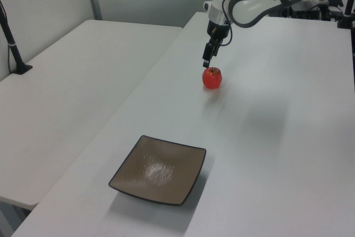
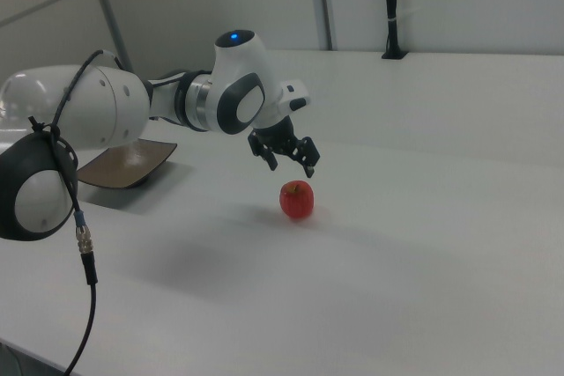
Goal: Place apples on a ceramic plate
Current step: 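Lower the gripper over the red apple and close on it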
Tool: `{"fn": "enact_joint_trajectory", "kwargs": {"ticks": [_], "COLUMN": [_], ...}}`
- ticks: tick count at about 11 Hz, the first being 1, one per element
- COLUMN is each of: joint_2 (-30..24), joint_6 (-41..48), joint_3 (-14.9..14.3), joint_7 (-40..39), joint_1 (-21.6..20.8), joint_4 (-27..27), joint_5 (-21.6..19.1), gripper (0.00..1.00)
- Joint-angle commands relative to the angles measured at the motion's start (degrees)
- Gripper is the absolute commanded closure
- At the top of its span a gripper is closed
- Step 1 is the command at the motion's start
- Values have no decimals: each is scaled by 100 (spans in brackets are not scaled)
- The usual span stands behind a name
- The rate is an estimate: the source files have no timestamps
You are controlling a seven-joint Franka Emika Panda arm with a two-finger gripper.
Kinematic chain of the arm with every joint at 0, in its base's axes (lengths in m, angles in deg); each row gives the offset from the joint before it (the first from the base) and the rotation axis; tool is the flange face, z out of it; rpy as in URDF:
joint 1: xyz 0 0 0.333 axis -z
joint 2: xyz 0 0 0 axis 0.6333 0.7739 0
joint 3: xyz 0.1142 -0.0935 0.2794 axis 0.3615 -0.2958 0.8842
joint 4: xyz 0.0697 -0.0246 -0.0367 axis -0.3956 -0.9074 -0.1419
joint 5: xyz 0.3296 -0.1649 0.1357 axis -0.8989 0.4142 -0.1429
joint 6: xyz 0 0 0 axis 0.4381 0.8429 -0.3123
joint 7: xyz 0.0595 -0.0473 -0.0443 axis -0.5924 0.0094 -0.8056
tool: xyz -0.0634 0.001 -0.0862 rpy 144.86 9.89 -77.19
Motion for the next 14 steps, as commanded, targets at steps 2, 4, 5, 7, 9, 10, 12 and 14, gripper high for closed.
{"fn": "enact_joint_trajectory", "kwargs": {"ticks": [2,4,5,7,9,10,12,14], "joint_2": [176,308,352,449,554,563,563,529], "joint_6": [-274,-396,-415,-424,-424,-424,-415,-380], "joint_3": [8,17,26,35,166,175,184,184], "joint_7": [-67,-58,-58,-58,-49,-32,-40,-67], "joint_1": [-32,-33,-33,-33,-15,-6,-6,-6], "joint_4": [-156,-156,-173,-182,-182,-182,-182,-182], "joint_5": [231,432,521,565,731,828,847,847], "gripper": [0,0,0,0,0,4,45,71]}}
